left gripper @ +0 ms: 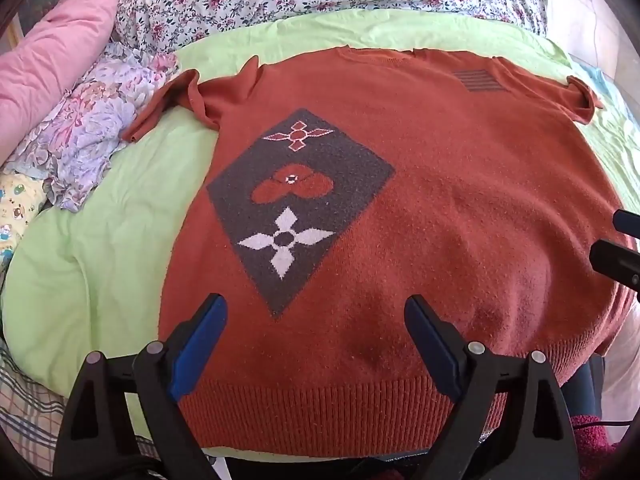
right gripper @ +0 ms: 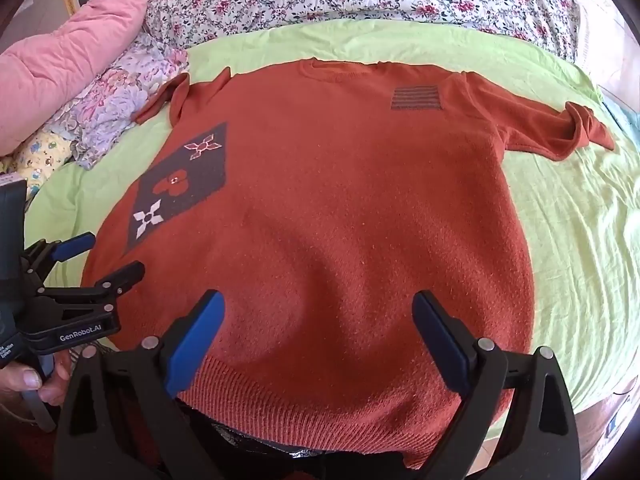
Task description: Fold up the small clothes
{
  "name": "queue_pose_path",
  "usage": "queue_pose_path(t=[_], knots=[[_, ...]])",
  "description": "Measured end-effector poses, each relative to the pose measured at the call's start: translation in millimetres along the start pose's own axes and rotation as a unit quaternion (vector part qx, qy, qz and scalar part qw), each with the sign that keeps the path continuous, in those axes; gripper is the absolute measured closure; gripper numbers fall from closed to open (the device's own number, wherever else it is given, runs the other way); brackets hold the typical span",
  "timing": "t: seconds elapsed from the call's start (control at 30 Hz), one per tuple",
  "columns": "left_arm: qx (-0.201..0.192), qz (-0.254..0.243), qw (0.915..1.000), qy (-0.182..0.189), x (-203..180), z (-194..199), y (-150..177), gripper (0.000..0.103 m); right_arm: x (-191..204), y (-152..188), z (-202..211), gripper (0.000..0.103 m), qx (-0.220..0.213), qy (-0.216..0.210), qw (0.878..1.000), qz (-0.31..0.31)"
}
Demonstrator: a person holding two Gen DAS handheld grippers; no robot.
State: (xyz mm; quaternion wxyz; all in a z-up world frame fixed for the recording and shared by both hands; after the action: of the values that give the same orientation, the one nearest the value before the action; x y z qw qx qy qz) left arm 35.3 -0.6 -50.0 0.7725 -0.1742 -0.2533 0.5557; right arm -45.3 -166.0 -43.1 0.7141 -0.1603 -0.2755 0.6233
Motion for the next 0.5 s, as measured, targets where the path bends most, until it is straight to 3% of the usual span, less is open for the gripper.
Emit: queue_pose_path(t=[0.5], knots=[[-0.005,-0.004,1.0000,-0.003,0.4,1.0,-1.2,0.012,1.0,-2.3,-0.5,0.008,0.002,0.001,1.000,0.000]])
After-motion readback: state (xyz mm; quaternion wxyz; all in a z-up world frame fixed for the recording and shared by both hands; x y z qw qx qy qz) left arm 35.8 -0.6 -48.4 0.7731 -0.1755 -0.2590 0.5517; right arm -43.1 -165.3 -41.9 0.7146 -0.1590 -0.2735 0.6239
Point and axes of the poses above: each gripper's, at about its wrist camera, not at the fingertips, and z roughly against the way its jaws point, x to its left, y to its underside, the point moved 6 cm from there along -z, roughly the way its jaws point, and after that the axes turned 1 degree about x, right-handed, at the moved point
